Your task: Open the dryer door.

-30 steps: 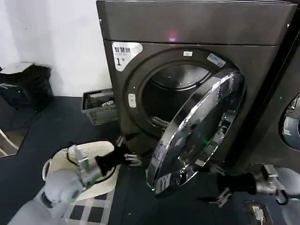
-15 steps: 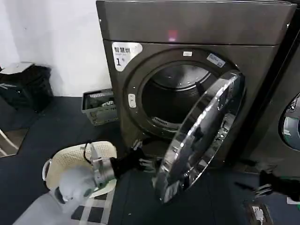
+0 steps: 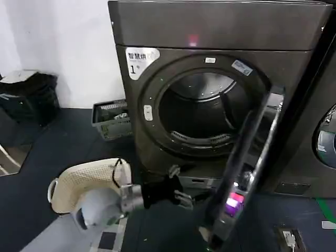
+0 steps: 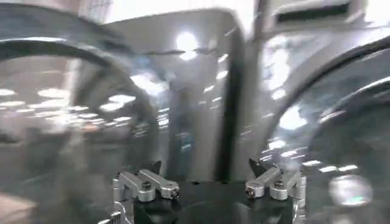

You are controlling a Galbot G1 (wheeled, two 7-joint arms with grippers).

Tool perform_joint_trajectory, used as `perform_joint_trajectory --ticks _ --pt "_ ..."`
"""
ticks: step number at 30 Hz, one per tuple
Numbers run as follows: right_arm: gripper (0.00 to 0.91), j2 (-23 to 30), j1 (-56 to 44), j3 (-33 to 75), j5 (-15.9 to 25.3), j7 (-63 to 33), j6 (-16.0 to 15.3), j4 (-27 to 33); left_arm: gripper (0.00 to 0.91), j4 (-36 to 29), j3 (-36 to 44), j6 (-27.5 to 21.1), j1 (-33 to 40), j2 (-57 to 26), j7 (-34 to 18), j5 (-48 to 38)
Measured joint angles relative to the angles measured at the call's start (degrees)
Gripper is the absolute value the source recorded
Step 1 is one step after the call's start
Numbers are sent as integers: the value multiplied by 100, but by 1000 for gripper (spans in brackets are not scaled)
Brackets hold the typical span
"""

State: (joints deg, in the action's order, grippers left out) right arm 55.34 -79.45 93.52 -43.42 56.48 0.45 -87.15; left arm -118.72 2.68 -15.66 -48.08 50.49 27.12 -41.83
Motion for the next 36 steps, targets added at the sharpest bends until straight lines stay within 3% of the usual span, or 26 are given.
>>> perform_joint_trajectory --ticks 7,14,23,36 --pt "907 -3 -574 903 181 -1854 -201 -70 907 231 524 28 418 237 8 30" --pt "907 13 -951 1383 916 -3244 -675 -323 907 504 1082 71 802 581 8 147" --pt "907 -216 -967 1790 1054 -4835 -810 -299 907 1036 1751 156 1312 1060 2 171" --pt "907 -413 -1466 2775 1098 -5087 -1246 -75 907 2105 2734 211 2397 2120 -153 112"
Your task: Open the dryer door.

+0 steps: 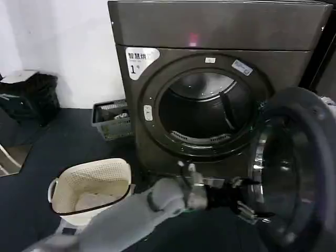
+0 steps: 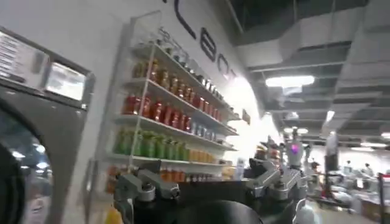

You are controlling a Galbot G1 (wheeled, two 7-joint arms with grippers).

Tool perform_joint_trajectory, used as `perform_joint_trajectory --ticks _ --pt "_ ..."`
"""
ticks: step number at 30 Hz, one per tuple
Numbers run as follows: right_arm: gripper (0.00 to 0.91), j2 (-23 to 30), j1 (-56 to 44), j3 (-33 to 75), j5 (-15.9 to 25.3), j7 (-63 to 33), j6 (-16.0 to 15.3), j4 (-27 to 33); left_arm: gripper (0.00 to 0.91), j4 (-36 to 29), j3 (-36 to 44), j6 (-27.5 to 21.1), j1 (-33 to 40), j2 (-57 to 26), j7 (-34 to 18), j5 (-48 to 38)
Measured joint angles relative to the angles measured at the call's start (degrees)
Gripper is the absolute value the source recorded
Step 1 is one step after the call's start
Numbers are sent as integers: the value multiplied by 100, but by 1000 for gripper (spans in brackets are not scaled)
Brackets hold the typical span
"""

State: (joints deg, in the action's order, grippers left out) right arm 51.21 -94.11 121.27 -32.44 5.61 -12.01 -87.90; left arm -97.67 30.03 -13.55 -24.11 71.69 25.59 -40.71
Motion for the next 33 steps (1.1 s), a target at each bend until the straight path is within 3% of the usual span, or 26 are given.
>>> perform_joint_trajectory --ticks 12,22,29,33 --pt "907 85 -323 778 22 -51 -388 -211 907 1049 436 135 595 1137 -120 6" --pt "907 362 -584 1322 -240 -36 -250 -329 907 2085 656 476 1061 2066 -244 99" --pt "907 452 -653 1487 -386 -26 -100 -291 907 2756 676 728 1239 2050 -432 312" --pt "907 490 -693 1539 -390 -19 -47 -295 907 3117 674 1107 1280 2050 -611 537"
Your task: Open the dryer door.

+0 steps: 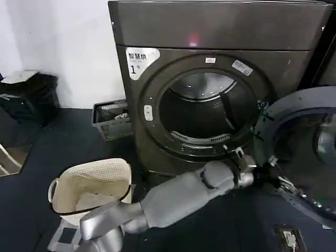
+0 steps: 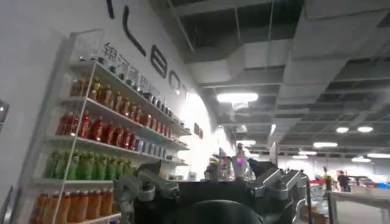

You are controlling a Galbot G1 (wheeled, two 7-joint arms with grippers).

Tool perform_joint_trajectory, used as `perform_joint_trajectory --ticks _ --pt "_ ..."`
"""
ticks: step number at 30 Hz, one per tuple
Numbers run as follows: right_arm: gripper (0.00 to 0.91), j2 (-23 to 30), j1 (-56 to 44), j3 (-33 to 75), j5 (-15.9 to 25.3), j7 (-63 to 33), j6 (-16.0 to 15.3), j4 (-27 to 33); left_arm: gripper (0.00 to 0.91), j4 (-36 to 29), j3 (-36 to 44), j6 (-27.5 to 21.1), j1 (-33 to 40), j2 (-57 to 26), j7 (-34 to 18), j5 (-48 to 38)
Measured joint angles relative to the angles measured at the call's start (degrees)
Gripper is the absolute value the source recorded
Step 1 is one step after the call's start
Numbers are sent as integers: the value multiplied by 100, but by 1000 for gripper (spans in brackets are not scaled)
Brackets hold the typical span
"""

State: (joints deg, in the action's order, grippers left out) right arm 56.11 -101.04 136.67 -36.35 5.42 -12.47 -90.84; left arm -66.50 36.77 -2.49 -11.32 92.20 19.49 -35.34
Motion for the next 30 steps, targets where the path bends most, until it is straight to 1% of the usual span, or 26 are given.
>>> perform_joint_trajectory --ticks 4,8,17,22,25,28,30 --pt "907 29 -34 31 -3 20 26 -10 907 293 11 169 -9 1 -17 28" --pt "907 55 -41 27 -4 65 57 -12 907 408 42 303 -31 -1 -41 56" --pt "907 0 30 -50 -2 71 62 25 907 385 45 839 -100 -1 -6 21" --pt "907 -49 44 -108 7 76 101 38 907 222 17 970 -169 0 -28 -106" --pt "907 -67 44 -115 9 88 101 55 907 151 10 1262 -222 -1 -67 -178" --pt "907 -97 44 -136 9 104 105 70 907 22 -54 1665 -323 -1 -144 -420" --pt "907 -141 55 -128 7 34 163 93 907 -76 -88 1931 -368 -1 -203 -464"
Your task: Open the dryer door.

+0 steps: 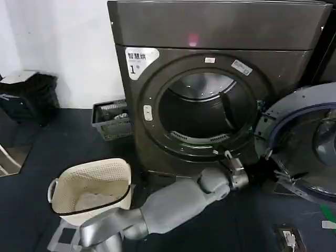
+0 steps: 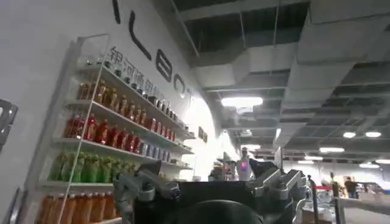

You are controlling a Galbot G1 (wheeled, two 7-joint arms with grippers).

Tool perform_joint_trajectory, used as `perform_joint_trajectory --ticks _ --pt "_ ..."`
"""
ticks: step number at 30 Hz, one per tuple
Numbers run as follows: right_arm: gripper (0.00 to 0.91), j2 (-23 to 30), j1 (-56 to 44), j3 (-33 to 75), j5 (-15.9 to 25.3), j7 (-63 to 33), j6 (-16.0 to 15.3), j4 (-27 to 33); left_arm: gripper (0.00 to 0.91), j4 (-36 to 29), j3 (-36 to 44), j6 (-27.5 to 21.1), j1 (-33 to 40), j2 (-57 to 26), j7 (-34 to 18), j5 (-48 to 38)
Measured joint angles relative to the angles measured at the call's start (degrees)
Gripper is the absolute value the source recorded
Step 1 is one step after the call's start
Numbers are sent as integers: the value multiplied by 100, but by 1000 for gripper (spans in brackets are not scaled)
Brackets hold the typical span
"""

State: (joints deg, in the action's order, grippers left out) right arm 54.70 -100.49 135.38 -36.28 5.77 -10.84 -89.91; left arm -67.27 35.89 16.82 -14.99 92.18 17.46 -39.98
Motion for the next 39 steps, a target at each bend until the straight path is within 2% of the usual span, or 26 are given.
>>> perform_joint_trajectory --ticks 4,9,22,27,32,39 --pt "907 -67 -1 54 36 -220 134 -22 907 -292 -14 208 -35 0 -31 -213" --pt "907 -145 -42 177 60 -265 150 -100 907 -706 -113 566 -47 -13 -26 -323" --pt "907 -42 -5 172 124 -187 139 -332 907 -1661 -283 1086 -143 -1824 13 -514" --pt "907 -49 52 112 346 -211 219 -371 907 -2085 -338 744 -135 -2594 42 -469" --pt "907 -80 80 122 493 -212 252 -433 907 -2356 -437 269 6 -3513 387 35" --pt "907 -38 94 127 574 -193 308 -442 907 -2483 -556 -92 87 -4751 1058 1020"
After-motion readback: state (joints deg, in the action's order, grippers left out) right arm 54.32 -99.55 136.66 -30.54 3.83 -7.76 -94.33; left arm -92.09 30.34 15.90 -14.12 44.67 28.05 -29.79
